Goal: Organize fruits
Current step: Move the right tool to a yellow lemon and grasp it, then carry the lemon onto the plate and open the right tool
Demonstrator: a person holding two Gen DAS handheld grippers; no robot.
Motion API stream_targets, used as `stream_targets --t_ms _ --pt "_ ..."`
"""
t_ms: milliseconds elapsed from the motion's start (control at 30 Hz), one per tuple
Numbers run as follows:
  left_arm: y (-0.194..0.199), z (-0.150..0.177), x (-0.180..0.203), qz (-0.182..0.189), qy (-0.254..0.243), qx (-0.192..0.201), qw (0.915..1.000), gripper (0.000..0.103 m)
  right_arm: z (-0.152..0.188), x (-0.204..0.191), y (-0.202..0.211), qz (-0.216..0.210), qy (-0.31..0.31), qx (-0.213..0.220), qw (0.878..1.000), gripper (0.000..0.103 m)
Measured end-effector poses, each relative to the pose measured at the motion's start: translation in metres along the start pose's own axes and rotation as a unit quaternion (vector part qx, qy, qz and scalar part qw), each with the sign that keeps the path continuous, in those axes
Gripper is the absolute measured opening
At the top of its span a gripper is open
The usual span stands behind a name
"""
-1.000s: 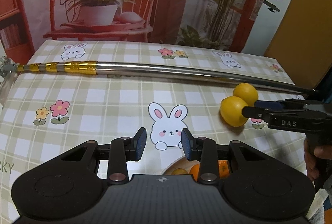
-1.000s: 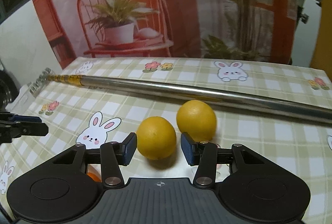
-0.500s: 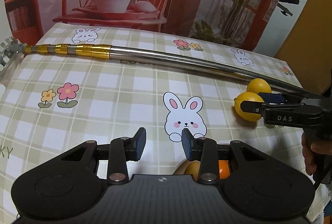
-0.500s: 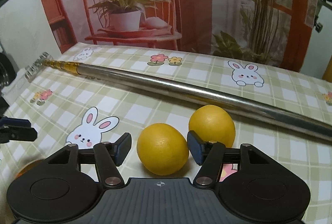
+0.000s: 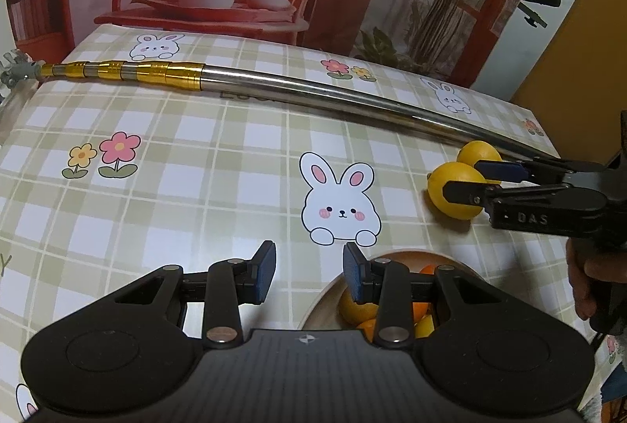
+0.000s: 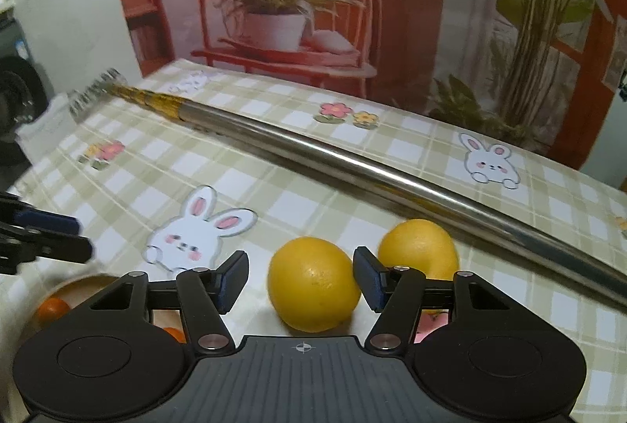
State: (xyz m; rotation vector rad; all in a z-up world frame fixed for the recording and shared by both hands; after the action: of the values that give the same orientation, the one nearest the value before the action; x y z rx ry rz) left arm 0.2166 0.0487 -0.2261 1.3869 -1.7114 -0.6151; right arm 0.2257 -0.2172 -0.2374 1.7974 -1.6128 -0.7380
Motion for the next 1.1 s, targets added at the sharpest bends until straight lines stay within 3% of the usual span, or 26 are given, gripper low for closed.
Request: stream_targets --t_ms 600,867,1100 --pt "0.001 0.008 -0.006 0.010 0.022 -0.007 0.9997 0.040 0.009 -0.014 -0.028 0.061 0.054 -0.050 0.995 0.051" --pt "0.002 0.008 -0.009 0.012 0.029 -0.009 0.9995 0.040 0.012 -0.020 -0.020 0.011 0.018 -0.053 0.998 0.052" --pt "0.002 0.011 -0.009 0.012 0.031 -0.014 0.9993 0.040 0.009 -0.020 -0.018 0.006 0.005 -0.045 0.999 0.052"
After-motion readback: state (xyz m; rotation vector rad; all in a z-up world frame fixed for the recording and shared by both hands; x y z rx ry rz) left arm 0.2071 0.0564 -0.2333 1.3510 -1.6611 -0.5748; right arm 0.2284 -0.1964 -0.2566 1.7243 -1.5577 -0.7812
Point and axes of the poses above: each gripper's, at about its wrist camera, not at the fingertips, and y roughly against the way its jaws point, x to its right, z to its underside, the point moved 2 cm from there along -y, roughly the way its jaws point, and after that the axes turned 7 degrees about y, right-handed, at the moved point
